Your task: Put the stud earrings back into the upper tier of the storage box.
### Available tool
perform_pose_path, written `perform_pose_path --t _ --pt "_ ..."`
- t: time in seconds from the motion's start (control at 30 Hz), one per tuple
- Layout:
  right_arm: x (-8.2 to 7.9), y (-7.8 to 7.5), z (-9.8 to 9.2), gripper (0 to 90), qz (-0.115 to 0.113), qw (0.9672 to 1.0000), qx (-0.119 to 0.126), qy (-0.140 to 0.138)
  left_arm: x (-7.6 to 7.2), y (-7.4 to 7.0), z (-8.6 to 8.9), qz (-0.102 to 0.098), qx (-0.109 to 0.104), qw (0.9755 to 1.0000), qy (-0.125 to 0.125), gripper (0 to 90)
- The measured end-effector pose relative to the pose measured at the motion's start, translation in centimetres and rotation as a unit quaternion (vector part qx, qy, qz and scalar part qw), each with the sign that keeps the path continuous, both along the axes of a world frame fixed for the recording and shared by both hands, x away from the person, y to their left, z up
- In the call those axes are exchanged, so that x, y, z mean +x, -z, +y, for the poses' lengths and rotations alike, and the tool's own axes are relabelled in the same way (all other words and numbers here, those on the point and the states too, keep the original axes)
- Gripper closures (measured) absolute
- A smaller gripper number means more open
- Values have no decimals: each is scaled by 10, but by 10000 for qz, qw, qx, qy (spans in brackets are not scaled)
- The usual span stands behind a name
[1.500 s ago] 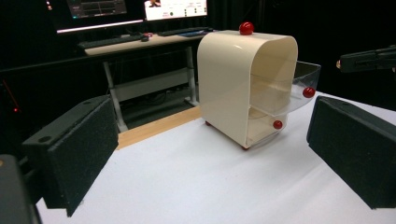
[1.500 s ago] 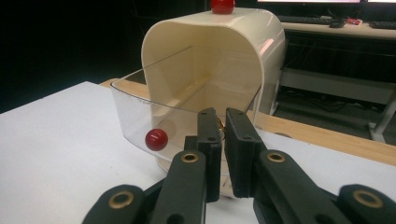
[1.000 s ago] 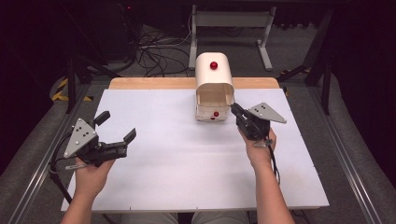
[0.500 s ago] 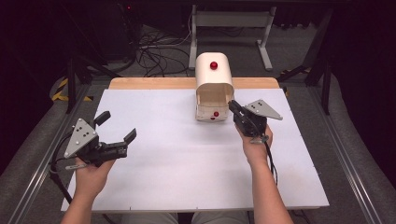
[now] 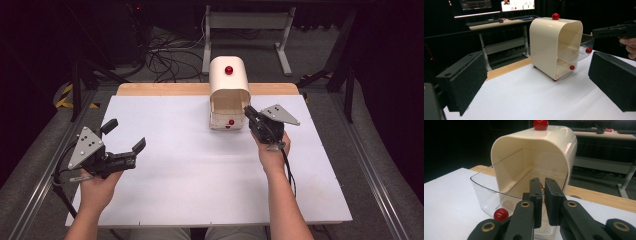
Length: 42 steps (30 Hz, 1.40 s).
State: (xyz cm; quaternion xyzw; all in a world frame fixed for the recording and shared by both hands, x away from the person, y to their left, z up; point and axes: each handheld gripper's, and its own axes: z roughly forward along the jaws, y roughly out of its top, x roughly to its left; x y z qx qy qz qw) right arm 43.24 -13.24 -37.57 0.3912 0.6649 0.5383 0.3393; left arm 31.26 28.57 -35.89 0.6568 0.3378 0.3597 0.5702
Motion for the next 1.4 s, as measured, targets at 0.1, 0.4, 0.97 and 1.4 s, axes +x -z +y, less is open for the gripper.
perform_pose_path --t 0.1,0.4,0.97,1.4 --pt "2 0 0 849 20 10000 -13 18 0 0 0 4 0 10000 -1 27" --pt "6 0 2 848 49 10000 -3 73 0 0 0 3 -2 10000 1 27" --pt "6 0 1 822 53 9999 39 133 0 0 0 4 -6 10000 2 27" --pt "1 -4 -2 790 -71 9998 54 166 0 0 0 3 -2 10000 4 27"
